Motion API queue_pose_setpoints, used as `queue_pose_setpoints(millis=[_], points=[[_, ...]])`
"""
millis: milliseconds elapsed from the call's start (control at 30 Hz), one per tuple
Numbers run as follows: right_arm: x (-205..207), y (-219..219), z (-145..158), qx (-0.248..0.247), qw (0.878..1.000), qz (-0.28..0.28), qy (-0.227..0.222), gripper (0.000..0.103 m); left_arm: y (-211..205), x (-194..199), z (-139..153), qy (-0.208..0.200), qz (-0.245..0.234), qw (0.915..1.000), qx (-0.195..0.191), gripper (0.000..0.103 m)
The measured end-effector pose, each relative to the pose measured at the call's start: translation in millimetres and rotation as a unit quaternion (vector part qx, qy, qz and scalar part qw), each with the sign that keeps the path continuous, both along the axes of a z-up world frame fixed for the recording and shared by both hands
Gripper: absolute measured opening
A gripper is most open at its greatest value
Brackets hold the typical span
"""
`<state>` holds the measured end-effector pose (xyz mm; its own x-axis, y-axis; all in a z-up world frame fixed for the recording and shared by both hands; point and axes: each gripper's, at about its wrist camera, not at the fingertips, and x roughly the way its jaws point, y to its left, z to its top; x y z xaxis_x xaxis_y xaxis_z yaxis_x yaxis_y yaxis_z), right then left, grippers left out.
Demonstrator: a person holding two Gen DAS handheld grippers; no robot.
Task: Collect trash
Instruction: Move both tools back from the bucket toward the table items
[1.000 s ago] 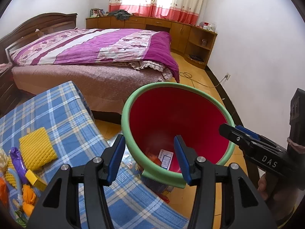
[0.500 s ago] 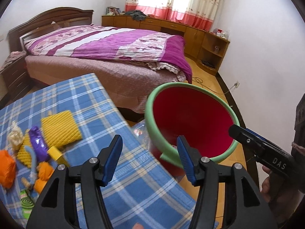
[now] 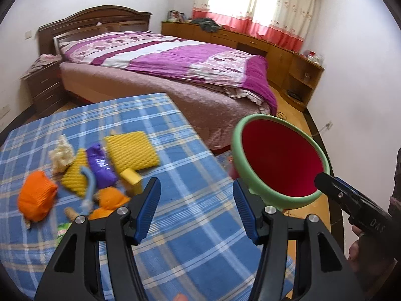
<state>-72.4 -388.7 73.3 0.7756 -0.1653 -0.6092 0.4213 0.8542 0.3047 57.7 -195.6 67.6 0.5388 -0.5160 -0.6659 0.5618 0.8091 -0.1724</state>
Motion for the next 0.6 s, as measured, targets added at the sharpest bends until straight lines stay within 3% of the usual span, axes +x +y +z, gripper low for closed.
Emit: queue_pose_setpoints(millis=[600], points=[[30.8,58.7,-8.5,-0.009,0.998,0.06,0.026,0.092,89.4,23.6,-10.9,0.011,0.099,0.995,0.01,0.06]])
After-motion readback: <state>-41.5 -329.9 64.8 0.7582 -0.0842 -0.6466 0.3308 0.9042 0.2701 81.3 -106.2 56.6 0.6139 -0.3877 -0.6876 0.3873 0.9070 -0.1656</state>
